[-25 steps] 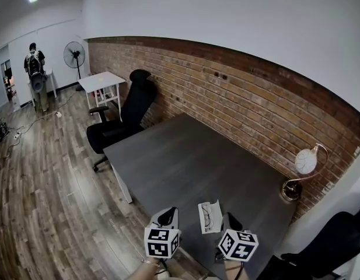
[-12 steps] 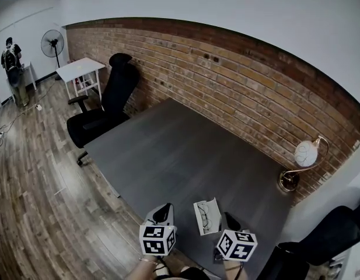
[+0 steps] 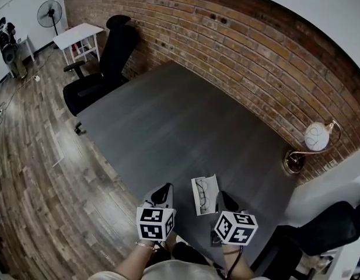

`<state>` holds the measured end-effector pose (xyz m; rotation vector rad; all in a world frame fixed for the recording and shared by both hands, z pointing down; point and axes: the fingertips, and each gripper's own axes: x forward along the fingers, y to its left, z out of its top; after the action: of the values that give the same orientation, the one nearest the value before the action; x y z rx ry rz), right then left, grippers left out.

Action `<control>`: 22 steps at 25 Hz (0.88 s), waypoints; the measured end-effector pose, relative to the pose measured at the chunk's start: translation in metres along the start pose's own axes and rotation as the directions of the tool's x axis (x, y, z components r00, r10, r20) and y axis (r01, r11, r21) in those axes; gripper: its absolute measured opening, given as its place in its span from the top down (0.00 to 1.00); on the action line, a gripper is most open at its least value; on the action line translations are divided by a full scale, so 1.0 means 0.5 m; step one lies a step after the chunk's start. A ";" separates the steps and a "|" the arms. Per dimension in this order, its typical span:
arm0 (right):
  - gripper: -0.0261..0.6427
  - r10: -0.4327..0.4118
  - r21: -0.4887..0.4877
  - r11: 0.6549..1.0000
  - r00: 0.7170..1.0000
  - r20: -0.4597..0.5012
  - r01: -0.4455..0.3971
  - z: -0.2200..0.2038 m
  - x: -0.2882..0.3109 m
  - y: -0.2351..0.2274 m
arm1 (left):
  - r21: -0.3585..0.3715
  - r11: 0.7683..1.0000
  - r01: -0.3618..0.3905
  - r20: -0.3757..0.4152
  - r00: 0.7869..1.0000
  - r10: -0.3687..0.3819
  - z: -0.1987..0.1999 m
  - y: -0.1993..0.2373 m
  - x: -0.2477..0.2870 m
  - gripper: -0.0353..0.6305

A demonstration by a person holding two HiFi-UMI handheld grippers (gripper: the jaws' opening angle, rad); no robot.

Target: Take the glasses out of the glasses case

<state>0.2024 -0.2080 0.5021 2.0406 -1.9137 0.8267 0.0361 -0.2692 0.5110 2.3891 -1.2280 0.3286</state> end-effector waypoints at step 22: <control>0.85 0.050 -0.052 0.997 0.978 -0.202 -0.062 -0.122 0.065 0.007 | -0.046 0.998 -0.046 -0.118 0.992 0.041 -0.134 0.031 -0.003 0.92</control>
<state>0.1836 -0.2039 0.5688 1.8022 -1.8680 0.9397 0.0218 -0.2442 0.5733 2.2706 -1.2223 0.4404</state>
